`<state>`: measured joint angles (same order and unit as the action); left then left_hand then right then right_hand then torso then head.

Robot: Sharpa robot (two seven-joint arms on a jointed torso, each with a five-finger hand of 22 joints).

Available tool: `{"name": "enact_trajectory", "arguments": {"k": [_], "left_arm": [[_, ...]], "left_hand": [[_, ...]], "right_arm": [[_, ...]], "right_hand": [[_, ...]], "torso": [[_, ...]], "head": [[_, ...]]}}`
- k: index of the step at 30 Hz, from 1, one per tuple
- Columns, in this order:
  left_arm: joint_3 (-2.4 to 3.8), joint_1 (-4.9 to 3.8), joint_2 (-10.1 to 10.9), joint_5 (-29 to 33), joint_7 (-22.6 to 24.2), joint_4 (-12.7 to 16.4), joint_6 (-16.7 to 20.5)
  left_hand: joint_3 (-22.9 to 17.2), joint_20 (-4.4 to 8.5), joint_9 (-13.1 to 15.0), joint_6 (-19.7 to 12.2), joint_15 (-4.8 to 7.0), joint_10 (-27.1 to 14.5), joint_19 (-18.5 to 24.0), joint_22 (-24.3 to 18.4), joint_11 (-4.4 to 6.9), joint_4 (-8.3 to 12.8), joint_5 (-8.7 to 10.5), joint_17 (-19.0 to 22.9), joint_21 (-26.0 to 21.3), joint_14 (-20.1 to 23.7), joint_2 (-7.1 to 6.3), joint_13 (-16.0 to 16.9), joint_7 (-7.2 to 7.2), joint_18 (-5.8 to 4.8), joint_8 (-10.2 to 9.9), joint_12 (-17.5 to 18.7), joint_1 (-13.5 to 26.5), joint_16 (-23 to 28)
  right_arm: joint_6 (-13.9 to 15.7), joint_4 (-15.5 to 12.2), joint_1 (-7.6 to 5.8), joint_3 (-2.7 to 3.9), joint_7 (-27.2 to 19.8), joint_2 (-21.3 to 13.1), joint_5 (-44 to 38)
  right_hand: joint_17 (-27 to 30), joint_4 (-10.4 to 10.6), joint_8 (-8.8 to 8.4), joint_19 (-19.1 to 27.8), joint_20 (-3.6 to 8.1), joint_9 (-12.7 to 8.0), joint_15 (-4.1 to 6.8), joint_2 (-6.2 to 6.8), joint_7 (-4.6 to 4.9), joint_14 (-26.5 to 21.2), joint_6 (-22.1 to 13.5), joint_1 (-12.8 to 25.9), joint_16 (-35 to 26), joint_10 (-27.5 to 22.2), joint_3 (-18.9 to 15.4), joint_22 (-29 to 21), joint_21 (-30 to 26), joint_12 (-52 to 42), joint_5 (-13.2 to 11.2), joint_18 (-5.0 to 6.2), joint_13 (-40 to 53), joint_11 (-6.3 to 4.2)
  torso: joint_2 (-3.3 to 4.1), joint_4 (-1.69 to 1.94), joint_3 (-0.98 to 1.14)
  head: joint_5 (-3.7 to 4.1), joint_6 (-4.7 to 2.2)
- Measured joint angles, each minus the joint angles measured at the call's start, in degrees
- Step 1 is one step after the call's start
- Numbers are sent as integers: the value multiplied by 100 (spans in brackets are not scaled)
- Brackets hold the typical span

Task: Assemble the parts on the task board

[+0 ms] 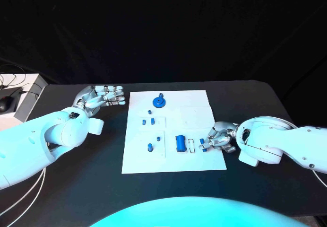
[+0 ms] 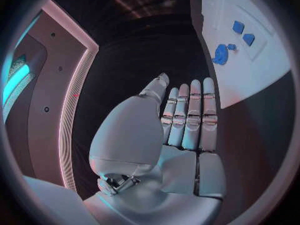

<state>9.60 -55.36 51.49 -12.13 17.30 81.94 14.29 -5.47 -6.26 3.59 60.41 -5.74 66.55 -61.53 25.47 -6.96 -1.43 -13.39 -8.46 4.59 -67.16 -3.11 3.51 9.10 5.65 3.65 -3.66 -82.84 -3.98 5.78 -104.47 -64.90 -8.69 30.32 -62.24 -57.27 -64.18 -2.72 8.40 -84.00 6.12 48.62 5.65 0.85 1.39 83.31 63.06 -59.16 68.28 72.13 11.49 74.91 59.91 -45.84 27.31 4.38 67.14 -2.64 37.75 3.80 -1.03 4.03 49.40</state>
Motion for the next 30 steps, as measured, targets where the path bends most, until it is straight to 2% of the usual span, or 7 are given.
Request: {"name": "enact_trajectory", "arguments": {"k": [11,20,30], "left_arm": [[0,0,3,2,-6,3,0],[0,0,3,3,-10,8,-4],[0,0,16,4,-13,14,-6]], "left_hand": [[0,0,0,0,0,0,0,1,0,0,0,0,0,0,0,0,0,0,0,0,0,0],[0,0,0,0,0,0,0,1,0,0,0,0,0,0,0,0,0,0,0,0,0,0],[0,0,0,0,0,0,0,2,0,0,0,0,0,0,0,0,0,0,0,0,0,0]], "right_arm": [[69,-77,-31,2,2,148,105],[67,165,-33,2,12,449,171],[66,297,-23,1,19,627,194]], "right_hand": [[1,-58,-1,0,0,-23,0,-9,0,0,0,38,-22,0,22,-1,0,0,-2,0,0,1],[2,-65,-5,0,0,-41,0,-9,0,0,0,38,-22,-8,15,4,0,0,-17,0,0,10],[2,-111,2,0,0,-45,0,14,1,0,1,61,-22,-8,48,3,0,-30,-37,0,0,12]], "torso": [[3,-1,3],[2,1,0],[2,3,-2]], "head": [[-20,0],[-16,-2],[-33,0]]}}
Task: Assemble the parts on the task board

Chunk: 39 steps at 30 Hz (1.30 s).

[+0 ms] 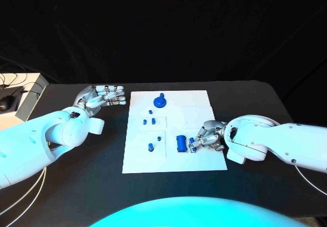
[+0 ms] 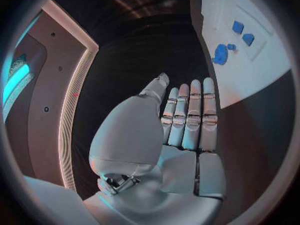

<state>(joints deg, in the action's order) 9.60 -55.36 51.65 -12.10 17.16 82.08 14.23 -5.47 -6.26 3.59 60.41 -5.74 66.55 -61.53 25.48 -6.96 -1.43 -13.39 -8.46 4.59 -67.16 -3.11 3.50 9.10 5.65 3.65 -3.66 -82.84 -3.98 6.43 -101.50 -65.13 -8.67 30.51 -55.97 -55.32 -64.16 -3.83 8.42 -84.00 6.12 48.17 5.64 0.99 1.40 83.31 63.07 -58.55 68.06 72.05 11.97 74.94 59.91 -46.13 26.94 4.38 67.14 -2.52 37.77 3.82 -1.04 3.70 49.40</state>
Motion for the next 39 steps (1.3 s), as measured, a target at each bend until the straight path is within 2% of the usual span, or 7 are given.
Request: {"name": "enact_trajectory", "arguments": {"k": [13,15,36,39], "left_arm": [[0,0,16,1,-9,5,-4],[0,0,17,1,-10,7,-4],[0,0,25,2,-15,8,-7],[0,0,25,2,-16,9,-8]], "left_hand": [[0,0,0,0,0,0,0,0,0,0,0,0,0,0,0,0,0,0,0,0,0,0],[0,0,0,0,0,0,0,0,0,0,0,0,0,0,0,0,0,0,0,0,0,0],[0,0,0,0,0,0,0,-15,0,0,0,0,0,0,0,0,0,0,0,0,0,0],[0,0,0,0,0,0,0,-15,0,0,0,0,0,0,0,0,0,0,0,0,0,0]], "right_arm": [[-26,76,8,6,7,23,-48],[-40,77,20,-1,17,17,-70],[-125,4,39,-4,51,5,-213],[-115,16,39,-4,53,15,-223]], "right_hand": [[1,-8,-28,0,0,-34,0,14,-18,0,22,13,0,18,8,-1,0,0,-34,0,0,19],[1,-116,-50,0,0,-49,0,13,-18,0,21,13,0,12,117,-1,0,0,-42,0,0,25],[7,-117,-21,0,0,-14,0,-3,-1,0,24,-3,0,41,117,-3,0,0,-69,0,0,19],[11,-132,-20,0,0,-32,0,-3,0,0,24,-3,0,43,102,-3,0,0,-176,0,-7,21]], "torso": [[0,-6,4],[0,-6,4],[-2,-5,5],[-2,-3,2]], "head": [[-18,18],[-22,20],[-37,29],[-39,28]]}}
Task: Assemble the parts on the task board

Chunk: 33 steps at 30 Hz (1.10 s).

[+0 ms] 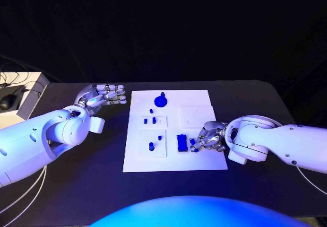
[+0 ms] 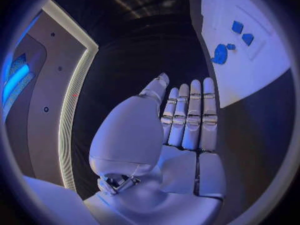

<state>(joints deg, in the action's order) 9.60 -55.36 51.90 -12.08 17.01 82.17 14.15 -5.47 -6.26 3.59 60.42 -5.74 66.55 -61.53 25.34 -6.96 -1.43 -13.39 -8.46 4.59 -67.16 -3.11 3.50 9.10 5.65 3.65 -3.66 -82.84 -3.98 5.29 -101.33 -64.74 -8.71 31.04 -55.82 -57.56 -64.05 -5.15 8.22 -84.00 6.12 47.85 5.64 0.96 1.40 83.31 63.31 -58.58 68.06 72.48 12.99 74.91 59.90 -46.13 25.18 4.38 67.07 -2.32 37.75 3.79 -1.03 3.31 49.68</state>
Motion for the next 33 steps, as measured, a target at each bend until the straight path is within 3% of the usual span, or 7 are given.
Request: {"name": "enact_trajectory", "arguments": {"k": [3,7,12,20,24,33], "left_arm": [[0,0,3,0,-1,1,0],[0,0,5,1,-3,2,0],[0,0,6,1,-4,4,0],[0,0,6,1,-8,4,-1],[0,0,5,1,-10,4,-2],[0,0,4,1,-15,2,-3]], "left_hand": [[0,0,0,0,0,0,0,0,0,0,0,0,0,0,0,0,0,0,0,0,0,0],[0,0,0,0,0,0,0,0,0,0,0,0,0,0,0,0,0,0,0,0,0,0],[0,0,0,0,0,0,0,0,0,0,0,0,0,0,0,0,0,0,0,0,0,0],[0,0,0,0,0,0,0,-7,0,0,0,0,0,0,0,0,0,0,0,0,0,0],[0,0,0,0,0,0,0,-7,0,0,0,0,0,0,0,0,0,0,0,0,0,0],[0,0,0,0,0,0,0,-18,0,0,0,0,0,0,0,0,0,0,0,0,0,0]], "right_arm": [[18,12,0,0,0,7,-8],[50,25,0,2,-1,14,-14],[90,44,0,1,-5,17,-18],[140,54,2,0,-8,20,-20],[158,55,3,-1,-8,20,-21],[158,49,3,0,-8,13,-18]], "right_hand": [[0,-4,0,0,0,-17,0,1,21,0,21,1,0,4,-3,0,0,0,-137,0,0,4],[0,-164,0,0,0,-21,0,1,31,0,31,1,0,9,-276,0,-20,0,25,0,-1,9],[0,44,0,0,0,-51,0,-76,30,0,31,-78,0,11,-709,-1,-21,0,-66,0,-7,9],[7,272,0,0,0,-61,0,-112,32,0,69,-115,0,11,-937,4,-21,-24,-130,0,-7,8],[8,343,-1,0,0,-53,0,-166,32,0,69,-59,0,11,-1103,4,-20,-30,59,0,-7,8],[15,340,-2,0,0,-69,0,-241,1,0,100,-60,0,24,-1133,3,-20,-45,122,0,2,-5]], "torso": [[1,2,0],[1,2,-1],[1,2,-1],[1,-3,3],[1,-3,4],[-1,-3,5]], "head": [[-4,1],[-8,5],[-8,5],[4,2],[9,1],[27,-1]]}}
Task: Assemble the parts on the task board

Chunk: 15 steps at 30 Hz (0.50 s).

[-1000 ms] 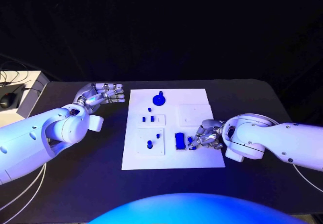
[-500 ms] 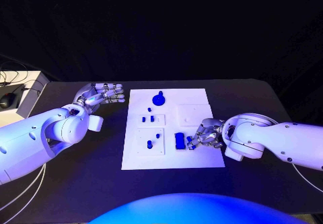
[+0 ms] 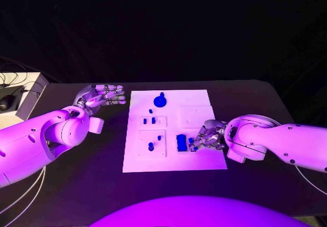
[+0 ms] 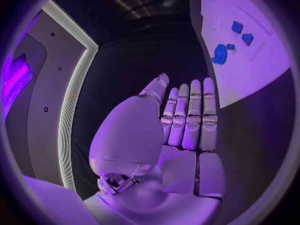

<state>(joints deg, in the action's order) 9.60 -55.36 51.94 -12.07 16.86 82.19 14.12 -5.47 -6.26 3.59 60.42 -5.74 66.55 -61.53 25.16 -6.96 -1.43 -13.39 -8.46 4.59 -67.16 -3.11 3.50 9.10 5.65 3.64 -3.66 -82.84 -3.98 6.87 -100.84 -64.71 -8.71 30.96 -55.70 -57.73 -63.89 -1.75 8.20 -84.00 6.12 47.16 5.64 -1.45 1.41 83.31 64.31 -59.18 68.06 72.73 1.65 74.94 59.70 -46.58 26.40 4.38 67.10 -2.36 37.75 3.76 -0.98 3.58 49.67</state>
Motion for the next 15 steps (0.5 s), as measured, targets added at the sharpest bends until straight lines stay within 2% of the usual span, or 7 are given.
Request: {"name": "enact_trajectory", "arguments": {"k": [8,15], "left_arm": [[0,0,1,0,-3,-2,-1],[0,0,3,1,-5,-3,-1]], "left_hand": [[0,0,0,0,0,0,0,0,0,0,0,0,0,0,0,0,0,0,0,0,0,0],[2,0,0,0,0,0,0,-11,0,-34,0,0,0,0,0,0,0,0,0,0,0,0]], "right_arm": [[-43,-26,1,-1,3,-24,4],[-75,-68,1,-1,3,-58,9]], "right_hand": [[13,-11,-15,0,0,-44,0,-51,12,0,28,-9,0,8,11,-1,0,0,169,0,6,-7],[24,-41,-24,0,0,-68,0,-96,-10,0,50,37,0,30,41,-1,0,0,200,0,15,-25]], "torso": [[0,3,-2],[0,3,-2]], "head": [[1,9],[-2,18]]}}
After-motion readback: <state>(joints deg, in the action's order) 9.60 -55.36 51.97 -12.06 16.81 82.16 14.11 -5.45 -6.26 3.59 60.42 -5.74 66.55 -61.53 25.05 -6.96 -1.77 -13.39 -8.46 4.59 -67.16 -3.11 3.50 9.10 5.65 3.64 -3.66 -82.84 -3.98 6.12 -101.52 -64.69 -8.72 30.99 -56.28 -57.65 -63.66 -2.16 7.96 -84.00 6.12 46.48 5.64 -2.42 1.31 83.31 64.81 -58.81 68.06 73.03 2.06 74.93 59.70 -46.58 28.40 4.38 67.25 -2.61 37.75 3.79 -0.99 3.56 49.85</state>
